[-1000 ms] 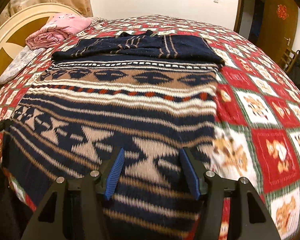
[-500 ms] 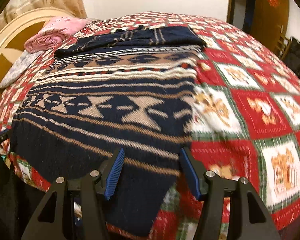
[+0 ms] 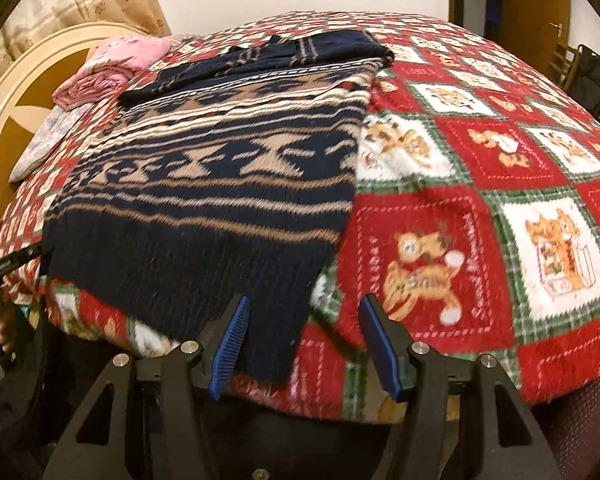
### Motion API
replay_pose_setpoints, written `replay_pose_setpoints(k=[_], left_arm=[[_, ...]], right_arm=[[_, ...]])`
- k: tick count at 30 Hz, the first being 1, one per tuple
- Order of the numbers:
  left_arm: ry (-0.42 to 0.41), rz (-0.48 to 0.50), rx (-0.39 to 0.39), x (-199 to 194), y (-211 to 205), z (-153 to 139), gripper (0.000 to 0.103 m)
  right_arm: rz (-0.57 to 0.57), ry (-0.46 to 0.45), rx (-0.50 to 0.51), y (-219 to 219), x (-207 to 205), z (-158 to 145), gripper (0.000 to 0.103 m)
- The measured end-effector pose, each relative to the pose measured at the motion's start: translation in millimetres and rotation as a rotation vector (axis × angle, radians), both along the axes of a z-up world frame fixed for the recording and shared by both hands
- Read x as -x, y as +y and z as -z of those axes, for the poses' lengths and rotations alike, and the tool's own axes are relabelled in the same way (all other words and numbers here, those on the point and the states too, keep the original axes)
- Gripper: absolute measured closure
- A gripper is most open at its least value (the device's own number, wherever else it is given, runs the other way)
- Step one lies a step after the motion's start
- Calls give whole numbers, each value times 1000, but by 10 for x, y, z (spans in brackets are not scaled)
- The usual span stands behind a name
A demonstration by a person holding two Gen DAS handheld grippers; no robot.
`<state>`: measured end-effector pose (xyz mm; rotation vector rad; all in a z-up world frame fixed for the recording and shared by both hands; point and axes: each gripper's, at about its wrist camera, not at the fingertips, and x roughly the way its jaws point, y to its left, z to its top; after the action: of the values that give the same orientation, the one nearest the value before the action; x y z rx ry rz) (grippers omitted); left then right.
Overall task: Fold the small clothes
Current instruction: 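Move both tools to the patterned hem edge and close on it, then lift the gripped hem off the quilt with both tools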
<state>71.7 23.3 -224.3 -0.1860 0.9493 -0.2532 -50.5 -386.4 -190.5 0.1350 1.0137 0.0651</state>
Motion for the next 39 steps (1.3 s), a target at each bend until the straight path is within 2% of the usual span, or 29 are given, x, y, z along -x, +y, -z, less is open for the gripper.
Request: replay_pose_setpoints(k=[2, 6, 9, 12, 14, 15, 18, 22, 24, 26, 28, 30, 39], left_arm=[[-2, 0, -1, 5, -3, 2, 47], [-4, 6, -3, 24, -46, -15, 47], [2, -5, -11, 22, -38, -11, 47], [5, -18, -5, 26, -3, -7, 47], [7, -16, -9, 24, -2, 1, 47], [8, -9, -12, 24, -14, 10, 47], [-3, -6, -13, 24, -18, 20, 47], [-14, -7, -6, -3, -19, 44, 47], [-22, -4, -7, -13, -35, 50, 47], [-27, 8, 0, -11, -39, 43, 48], [-19, 15, 17, -20, -11, 48, 70], [-14, 10, 19, -28, 20, 51, 76], [-35, 47, -75, 24, -119, 29, 75]], right_arm=[[-12, -1, -3, 28, 11, 3, 55], [-30, 1, 15, 65, 11, 8, 56], [-3, -15, 39, 28, 22, -50, 56], [-22, -43, 1, 22, 75, -154, 56], [-56, -16, -8, 82, 83, -112, 57], [-66, 1, -5, 116, 71, -54, 62], [-52, 36, 16, 129, 32, 79, 67], [-26, 14, -54, 61, 27, 76, 69], [-34, 6, -74, 71, 21, 102, 84], [-37, 6, -73, 89, 20, 113, 86], [-41, -1, -71, 98, 38, 96, 88], [-44, 2, -79, 99, 32, 103, 88], [-50, -15, -81, 109, 25, 100, 88]])
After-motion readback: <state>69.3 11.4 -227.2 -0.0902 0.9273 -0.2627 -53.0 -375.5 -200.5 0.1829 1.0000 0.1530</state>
